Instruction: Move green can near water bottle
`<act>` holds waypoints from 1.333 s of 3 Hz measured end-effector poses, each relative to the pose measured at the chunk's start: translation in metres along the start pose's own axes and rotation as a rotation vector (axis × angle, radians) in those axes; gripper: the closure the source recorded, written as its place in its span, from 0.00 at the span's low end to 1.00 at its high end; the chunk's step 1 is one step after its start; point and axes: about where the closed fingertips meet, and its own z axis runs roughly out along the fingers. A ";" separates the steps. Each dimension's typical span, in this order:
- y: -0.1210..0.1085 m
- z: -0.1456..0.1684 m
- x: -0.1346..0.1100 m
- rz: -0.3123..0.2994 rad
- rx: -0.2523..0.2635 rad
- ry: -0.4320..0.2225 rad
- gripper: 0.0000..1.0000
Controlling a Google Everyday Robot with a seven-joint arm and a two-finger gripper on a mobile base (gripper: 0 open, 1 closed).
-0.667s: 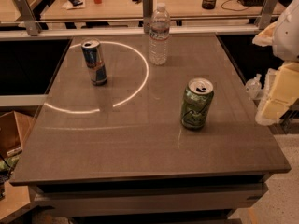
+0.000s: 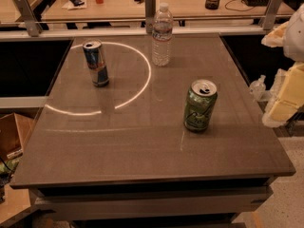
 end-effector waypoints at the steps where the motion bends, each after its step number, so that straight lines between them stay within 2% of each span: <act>1: -0.003 0.003 0.027 0.129 0.015 -0.106 0.00; 2: -0.008 0.018 0.057 0.227 0.056 -0.290 0.00; 3: -0.006 0.031 0.071 0.222 0.084 -0.497 0.00; 4: 0.013 0.026 0.065 0.225 0.079 -0.704 0.00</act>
Offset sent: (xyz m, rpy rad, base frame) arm -0.0220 -0.0397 0.0143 0.9716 -0.2551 -0.0909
